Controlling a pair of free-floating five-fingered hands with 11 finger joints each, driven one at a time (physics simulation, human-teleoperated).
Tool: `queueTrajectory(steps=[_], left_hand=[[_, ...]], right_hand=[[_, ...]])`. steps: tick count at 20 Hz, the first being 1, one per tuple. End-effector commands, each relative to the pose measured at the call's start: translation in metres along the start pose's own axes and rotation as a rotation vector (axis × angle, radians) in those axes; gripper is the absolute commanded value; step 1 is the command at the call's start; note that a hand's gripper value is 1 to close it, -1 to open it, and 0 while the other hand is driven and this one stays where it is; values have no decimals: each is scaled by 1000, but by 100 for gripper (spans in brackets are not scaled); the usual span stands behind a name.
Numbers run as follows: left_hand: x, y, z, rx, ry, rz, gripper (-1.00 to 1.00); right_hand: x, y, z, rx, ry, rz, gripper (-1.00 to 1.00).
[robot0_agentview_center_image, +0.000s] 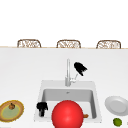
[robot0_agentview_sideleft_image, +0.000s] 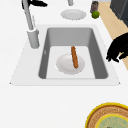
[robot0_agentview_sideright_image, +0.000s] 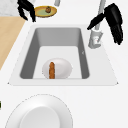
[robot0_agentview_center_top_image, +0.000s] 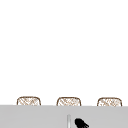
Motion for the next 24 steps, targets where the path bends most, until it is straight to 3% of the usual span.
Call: queueTrajectory(steps=[1, 6, 10, 12, 16, 20, 24], left_hand=[[0, 0, 0, 0, 0, 0, 0], [0, 0, 0, 0, 0, 0, 0], [0, 0, 0, 0, 0, 0, 0], [0, 0, 0, 0, 0, 0, 0], [0, 0, 0, 0, 0, 0, 0], [0, 0, 0, 0, 0, 0, 0], [0, 0, 0, 0, 0, 0, 0]], right_hand=[[-17, 10, -4, -28, -75, -51, -100], [-36, 30, -13, -40, -124, -65, -100], [-49, 43, -19, -62, -173, -113, -100], [-57, 54, -18, -54, -185, -107, -100], [-71, 61, -13, -82, -257, -129, -100], [-76, 79, -11, -113, -302, -182, -100], [-81, 102, 3, -136, -344, -197, -100]])
